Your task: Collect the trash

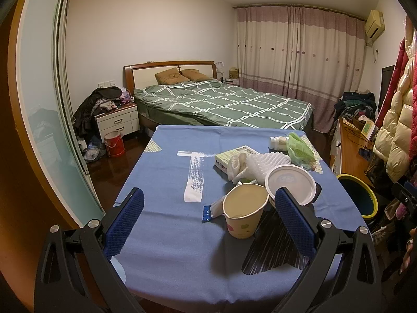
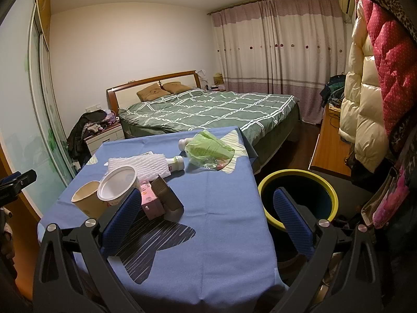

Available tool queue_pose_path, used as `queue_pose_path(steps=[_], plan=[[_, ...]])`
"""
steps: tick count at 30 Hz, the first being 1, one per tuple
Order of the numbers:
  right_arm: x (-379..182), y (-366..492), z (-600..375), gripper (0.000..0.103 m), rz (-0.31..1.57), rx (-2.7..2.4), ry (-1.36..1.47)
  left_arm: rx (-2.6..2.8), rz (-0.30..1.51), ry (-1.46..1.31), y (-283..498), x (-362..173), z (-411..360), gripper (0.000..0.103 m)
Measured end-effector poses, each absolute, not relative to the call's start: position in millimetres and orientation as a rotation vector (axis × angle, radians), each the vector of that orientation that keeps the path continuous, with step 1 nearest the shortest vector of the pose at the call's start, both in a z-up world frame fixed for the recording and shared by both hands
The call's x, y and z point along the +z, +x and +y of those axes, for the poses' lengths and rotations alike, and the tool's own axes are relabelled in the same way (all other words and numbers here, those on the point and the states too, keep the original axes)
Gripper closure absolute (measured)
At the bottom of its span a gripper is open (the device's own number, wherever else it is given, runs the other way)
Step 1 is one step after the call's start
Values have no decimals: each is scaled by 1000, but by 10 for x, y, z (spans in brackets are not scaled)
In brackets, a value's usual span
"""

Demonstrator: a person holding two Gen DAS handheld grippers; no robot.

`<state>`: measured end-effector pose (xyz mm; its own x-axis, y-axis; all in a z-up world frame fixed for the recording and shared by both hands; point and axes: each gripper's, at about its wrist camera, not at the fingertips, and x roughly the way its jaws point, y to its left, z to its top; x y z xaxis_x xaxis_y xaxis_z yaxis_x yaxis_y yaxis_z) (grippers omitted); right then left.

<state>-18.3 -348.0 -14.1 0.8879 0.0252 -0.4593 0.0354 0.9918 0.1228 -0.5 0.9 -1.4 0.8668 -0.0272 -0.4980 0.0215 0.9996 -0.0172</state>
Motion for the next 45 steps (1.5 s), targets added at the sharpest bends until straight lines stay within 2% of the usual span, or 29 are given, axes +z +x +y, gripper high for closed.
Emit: queue_pose_path(steps=[29, 45], plan=[[-158, -162, -3498, 6, 488, -5, 133, -26, 535, -12, 27, -4, 34, 4], [-348, 318, -3566, 6, 552, -25, 138, -30, 582, -2, 609, -224, -21, 4]])
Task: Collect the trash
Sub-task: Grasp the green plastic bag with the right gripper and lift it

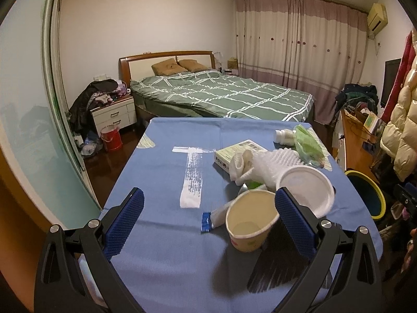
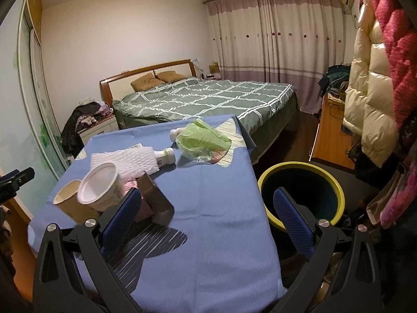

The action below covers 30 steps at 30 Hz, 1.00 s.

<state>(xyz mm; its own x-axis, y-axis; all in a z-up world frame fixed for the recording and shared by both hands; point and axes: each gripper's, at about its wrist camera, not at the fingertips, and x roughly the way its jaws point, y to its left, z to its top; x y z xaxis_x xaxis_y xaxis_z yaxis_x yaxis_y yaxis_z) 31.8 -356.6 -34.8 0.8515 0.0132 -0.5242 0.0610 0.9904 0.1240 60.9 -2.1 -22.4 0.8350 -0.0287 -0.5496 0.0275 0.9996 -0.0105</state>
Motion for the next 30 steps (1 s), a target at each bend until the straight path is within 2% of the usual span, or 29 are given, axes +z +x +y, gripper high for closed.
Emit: queue_pose_path(steps=[15, 25, 30], plan=[[-641, 2123, -3636, 6, 704, -10, 152, -27, 571, 3, 1788, -219, -51, 4], [-927, 3137, -3216, 7, 812, 9, 40, -9, 598, -10, 2487, -409, 70, 4], [-1126, 3400, -3172, 18, 867, -17, 32, 0, 630, -16, 2808, -581, 125, 4]])
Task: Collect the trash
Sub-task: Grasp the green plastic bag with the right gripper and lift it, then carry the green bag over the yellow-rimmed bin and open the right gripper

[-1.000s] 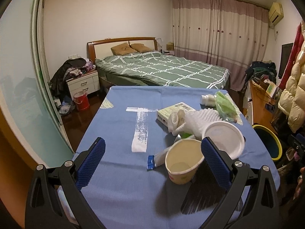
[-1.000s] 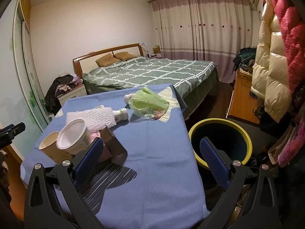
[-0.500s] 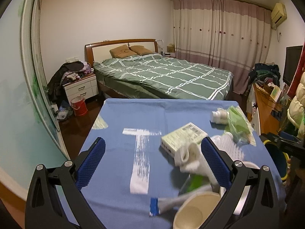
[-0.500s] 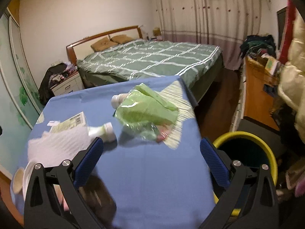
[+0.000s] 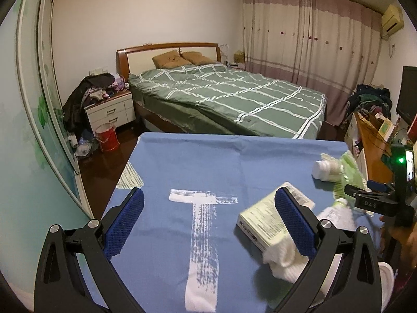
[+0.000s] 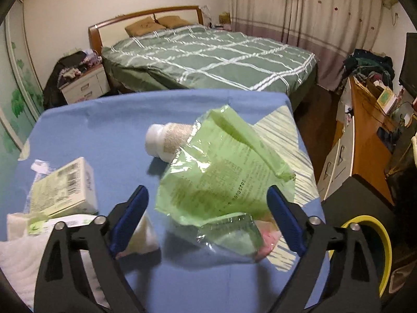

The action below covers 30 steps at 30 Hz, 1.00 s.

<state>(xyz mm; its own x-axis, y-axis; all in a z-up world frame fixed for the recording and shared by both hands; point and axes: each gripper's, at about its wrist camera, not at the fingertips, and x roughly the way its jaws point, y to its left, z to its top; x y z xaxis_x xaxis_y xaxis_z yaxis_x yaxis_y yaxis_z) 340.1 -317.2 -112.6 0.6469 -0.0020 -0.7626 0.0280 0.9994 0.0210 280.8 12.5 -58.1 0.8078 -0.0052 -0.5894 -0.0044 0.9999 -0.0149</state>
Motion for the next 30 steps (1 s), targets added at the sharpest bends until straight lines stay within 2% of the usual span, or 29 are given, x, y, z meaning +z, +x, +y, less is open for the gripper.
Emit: queue_pose_path(steps=[1, 4, 6, 7, 9, 10, 12, 24, 30], plan=[[-1162, 3429, -3176, 19, 876, -24, 28, 2, 636, -15, 2866, -625, 129, 4], [-1238, 3478, -3184, 33, 892, -32, 33, 5, 652, -23, 2970, -718, 136, 4], [-1266, 3485, -3194, 55, 895, -24, 47, 6, 668, -26, 3034, -797, 147, 4], [-1276, 3484, -3203, 60, 899, -23, 51, 8, 671, -26, 3039, -832, 156, 4], [-1276, 3472, -3203, 76, 897, -21, 50, 15, 678, -29, 3060, -894, 165, 4], [-1263, 3457, -3203, 78, 889, -20, 49, 15, 681, -31, 3057, -907, 180, 4], [-1210, 3410, -3201, 89, 865, -20, 49, 16, 688, -32, 3088, -961, 187, 4], [-677, 2800, -3448, 92, 731, 17, 163, 13, 704, -35, 3095, -1044, 224, 4], [-491, 2267, -3941, 92, 627, -154, 227, -4, 693, -30, 3036, -1014, 190, 4]])
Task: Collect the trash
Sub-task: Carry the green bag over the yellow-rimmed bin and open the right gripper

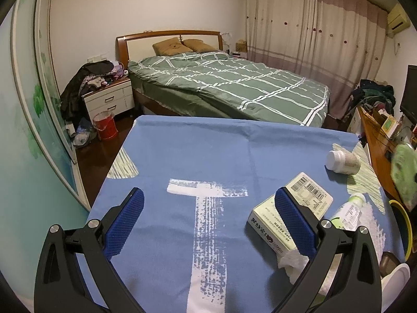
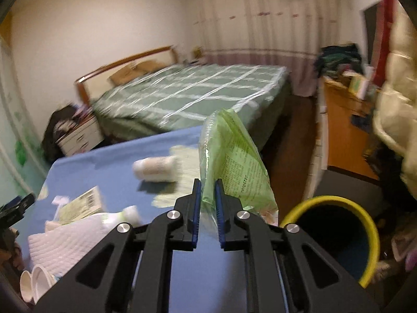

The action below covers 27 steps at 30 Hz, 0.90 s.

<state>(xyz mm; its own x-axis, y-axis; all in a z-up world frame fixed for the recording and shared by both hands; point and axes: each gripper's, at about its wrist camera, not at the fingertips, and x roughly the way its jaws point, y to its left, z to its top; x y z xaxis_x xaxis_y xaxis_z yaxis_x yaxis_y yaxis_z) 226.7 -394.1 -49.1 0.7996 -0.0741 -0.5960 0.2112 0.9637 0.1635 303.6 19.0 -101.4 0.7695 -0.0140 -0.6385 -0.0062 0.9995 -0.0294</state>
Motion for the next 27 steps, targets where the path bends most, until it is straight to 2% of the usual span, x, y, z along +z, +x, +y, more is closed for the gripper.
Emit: queue_pose_path(steps=[12, 13, 15, 17, 27], plan=[[-1030, 1763, -4738, 90, 670, -435, 419, -38, 680, -24, 2959, -961, 120, 4], [-1061, 1773, -4757, 89, 674, -452, 422, -40, 680, -24, 2957, -955, 118, 4], [-1118, 1770, -4780, 73, 680, -475, 427, -42, 676, -25, 2941, -947, 114, 4], [-1151, 1773, -4785, 64, 674, -502, 418, -45, 674, -29, 2938, -941, 128, 4], [-1246, 1801, -4786, 62, 663, -549, 392, -47, 647, -41, 2743, -809, 172, 4]])
